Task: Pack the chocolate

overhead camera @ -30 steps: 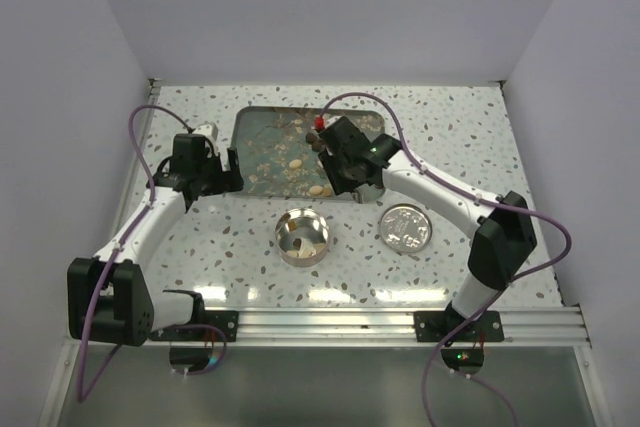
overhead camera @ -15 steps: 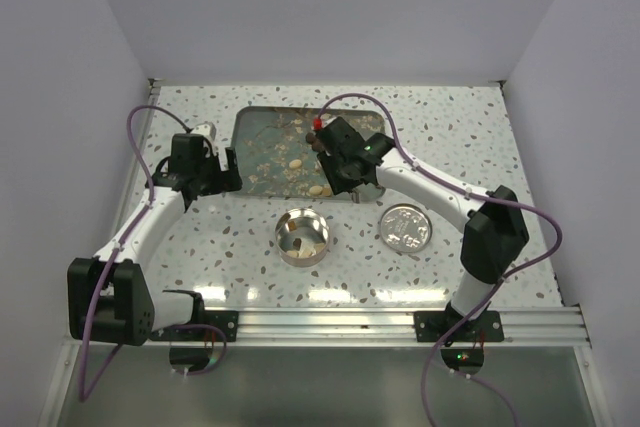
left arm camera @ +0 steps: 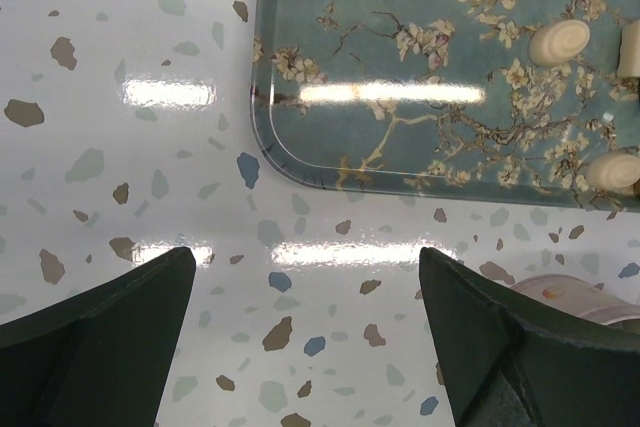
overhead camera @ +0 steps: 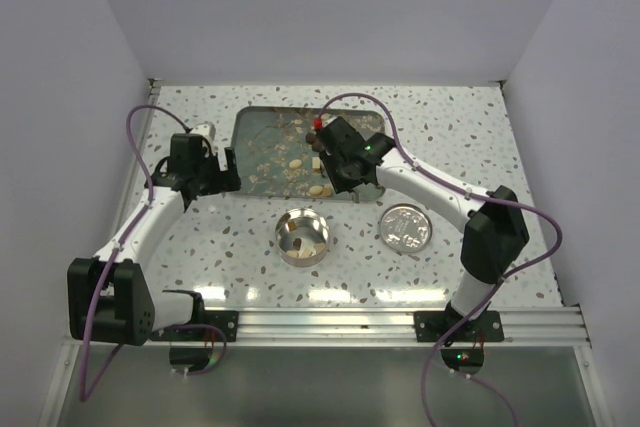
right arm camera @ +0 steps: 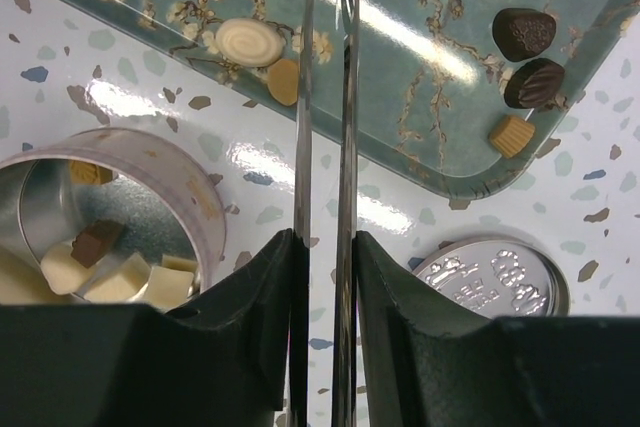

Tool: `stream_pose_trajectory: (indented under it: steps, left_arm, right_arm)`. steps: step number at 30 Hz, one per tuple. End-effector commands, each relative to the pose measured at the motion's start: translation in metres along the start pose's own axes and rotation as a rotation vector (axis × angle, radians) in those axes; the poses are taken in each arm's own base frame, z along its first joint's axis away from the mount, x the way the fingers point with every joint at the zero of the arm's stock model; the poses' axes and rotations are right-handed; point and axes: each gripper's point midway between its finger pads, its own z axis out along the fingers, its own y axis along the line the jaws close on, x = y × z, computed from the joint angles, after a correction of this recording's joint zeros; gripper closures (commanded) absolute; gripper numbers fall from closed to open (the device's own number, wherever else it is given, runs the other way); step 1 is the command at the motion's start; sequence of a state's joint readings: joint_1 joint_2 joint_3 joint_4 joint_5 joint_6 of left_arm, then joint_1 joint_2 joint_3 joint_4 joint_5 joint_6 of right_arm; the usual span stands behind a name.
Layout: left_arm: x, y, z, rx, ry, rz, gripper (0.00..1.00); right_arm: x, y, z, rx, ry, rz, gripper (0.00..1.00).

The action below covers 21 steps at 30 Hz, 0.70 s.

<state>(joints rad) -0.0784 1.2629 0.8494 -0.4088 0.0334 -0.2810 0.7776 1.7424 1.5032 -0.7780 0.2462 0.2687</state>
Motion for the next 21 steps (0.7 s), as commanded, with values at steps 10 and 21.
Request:
stream_pose_trajectory:
  steps: [10,21]
  left_arm:
    - [-0.022,-0.003,-0.005,0.021,-0.071,0.015,0.00]
    - [-0.014,-0.003,-0.009,0.026,-0.068,0.005,0.00]
  right_arm:
    - [-0.009,-0.022,-0.055,0.029,-0.078,0.018,0.72]
    - [0.020,0.014,-0.118,-0.108,-0.115,-0.071,0.73]
